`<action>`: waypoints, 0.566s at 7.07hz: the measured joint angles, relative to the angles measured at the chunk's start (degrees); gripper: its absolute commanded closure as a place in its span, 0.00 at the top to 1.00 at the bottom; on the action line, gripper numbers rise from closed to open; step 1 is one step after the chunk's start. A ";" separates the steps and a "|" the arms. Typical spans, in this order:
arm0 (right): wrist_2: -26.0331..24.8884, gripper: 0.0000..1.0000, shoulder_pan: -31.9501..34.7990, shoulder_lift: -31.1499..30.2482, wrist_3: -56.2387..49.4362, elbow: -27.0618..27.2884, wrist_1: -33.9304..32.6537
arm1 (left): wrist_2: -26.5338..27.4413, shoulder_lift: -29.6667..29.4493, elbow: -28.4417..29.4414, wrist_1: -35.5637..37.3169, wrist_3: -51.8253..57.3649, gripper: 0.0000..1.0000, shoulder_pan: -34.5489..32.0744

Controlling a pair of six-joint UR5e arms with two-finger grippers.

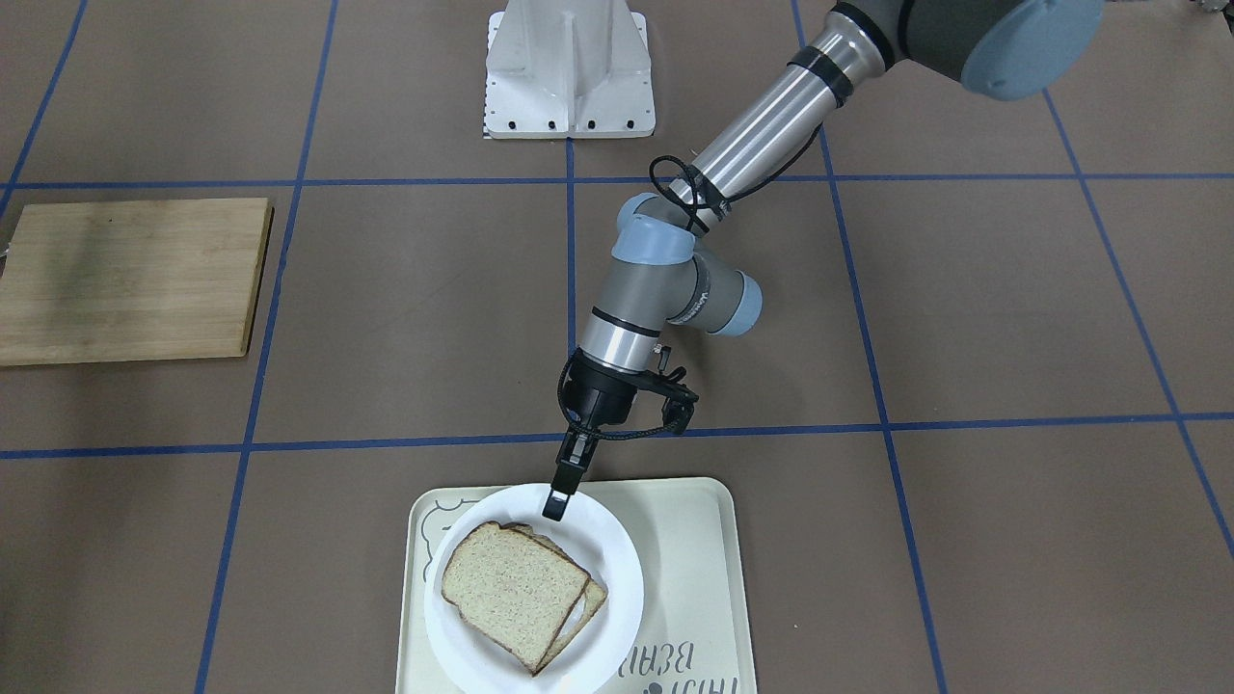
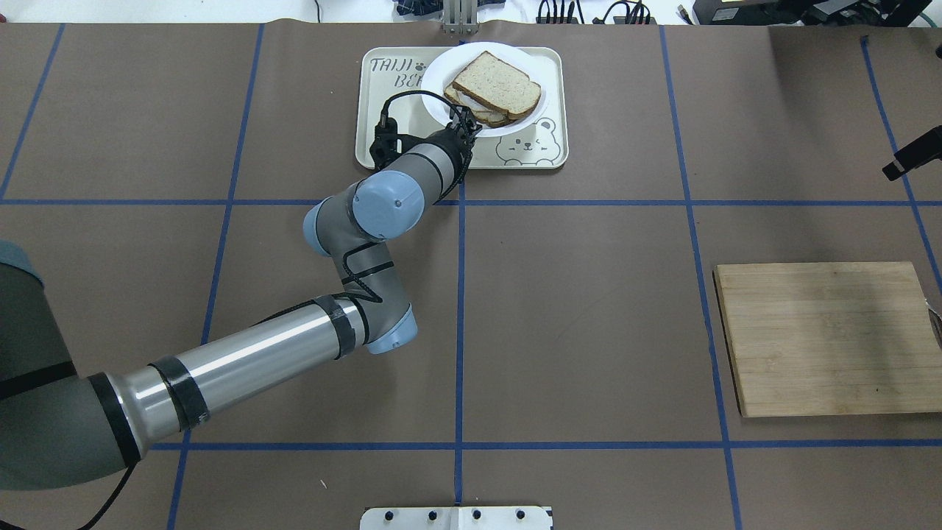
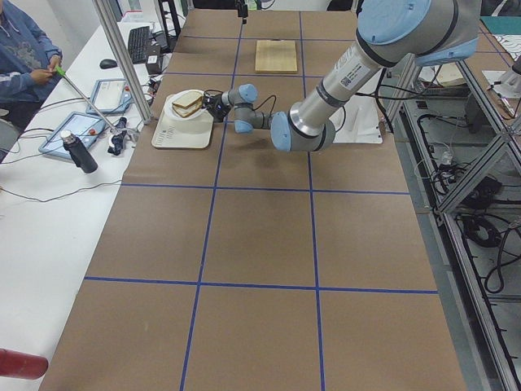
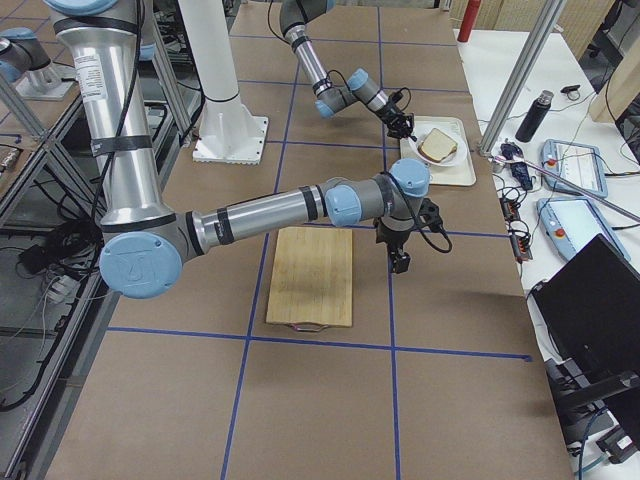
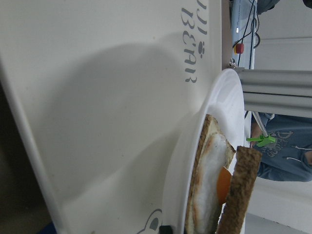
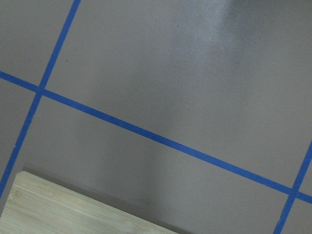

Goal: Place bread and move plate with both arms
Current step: 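Slide the plate with the left gripper onto the bear tray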

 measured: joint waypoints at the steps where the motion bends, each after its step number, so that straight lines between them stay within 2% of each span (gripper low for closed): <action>1: 0.05 1.00 -0.01 -0.03 0.00 0.02 -0.04 | 0.21 -1.45 1.86 0.04 -0.04 0.00 0.19; 3: 0.08 1.00 0.00 -0.06 0.00 -0.05 -0.06 | 0.38 -2.98 4.25 0.06 -0.12 0.00 0.41; 4: 0.11 1.00 -0.02 -0.07 0.00 -0.10 -0.07 | 0.39 -3.29 4.86 0.06 -0.14 0.38 0.44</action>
